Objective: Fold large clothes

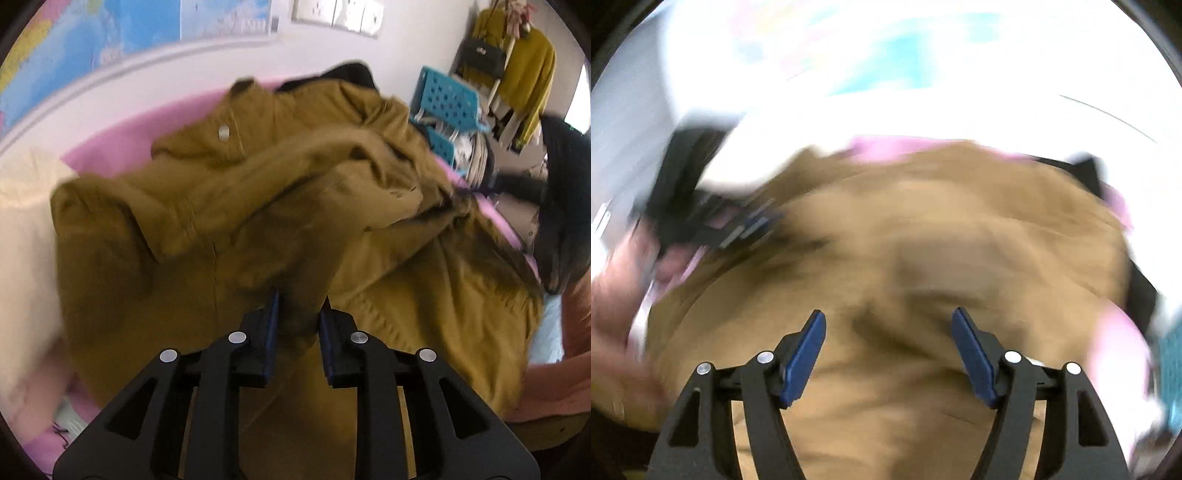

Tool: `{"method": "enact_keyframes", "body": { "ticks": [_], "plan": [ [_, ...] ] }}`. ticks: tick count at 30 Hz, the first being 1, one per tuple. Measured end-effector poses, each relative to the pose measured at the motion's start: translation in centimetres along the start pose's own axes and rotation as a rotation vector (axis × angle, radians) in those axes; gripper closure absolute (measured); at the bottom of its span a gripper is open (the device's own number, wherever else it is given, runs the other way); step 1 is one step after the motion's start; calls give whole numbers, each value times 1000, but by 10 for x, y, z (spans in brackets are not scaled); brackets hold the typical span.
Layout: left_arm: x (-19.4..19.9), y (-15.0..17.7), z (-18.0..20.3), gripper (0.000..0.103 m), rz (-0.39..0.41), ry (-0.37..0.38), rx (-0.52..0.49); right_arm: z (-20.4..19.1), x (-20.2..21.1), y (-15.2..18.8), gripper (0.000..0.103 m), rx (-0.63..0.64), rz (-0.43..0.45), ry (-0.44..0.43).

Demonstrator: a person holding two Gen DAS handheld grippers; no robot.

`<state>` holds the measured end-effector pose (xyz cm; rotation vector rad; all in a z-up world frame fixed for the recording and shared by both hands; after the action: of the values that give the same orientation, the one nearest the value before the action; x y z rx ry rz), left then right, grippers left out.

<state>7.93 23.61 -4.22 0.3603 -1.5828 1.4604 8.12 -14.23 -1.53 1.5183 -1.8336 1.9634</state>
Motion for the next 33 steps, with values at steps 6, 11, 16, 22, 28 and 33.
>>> {"method": "enact_keyframes", "body": {
  "ticks": [6,11,16,22,28,33],
  "plan": [
    [-12,10,3,82,-17,-40,-23,72,-30,9,24,-342,-50,123],
    [-17,16,9,74,-35,-81,-56,80,-31,11,102,-329,-16,80],
    [3,26,12,61,12,-22,-9,101,-9,10,102,-369,30,115],
    [25,35,7,51,54,-49,58,106,-2,21,70,-326,-11,230],
    [58,49,-8,49,112,-74,148,60,14,14,67,-182,72,152],
    [82,73,-21,40,150,-97,231,56,-25,35,66,-171,-76,149]
  ]
}}
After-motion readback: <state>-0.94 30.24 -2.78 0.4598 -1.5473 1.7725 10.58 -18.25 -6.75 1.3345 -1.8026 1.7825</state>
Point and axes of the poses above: each gripper's, at about its wrist camera, not at the fingertips, and x roughly against the way its jaws point, z to its right, y to its underside, the point moved 5 cm from there along -x, roughly the way its jaws point, and after that the axes turned 5 degrees about z, right-handed, at the moved point
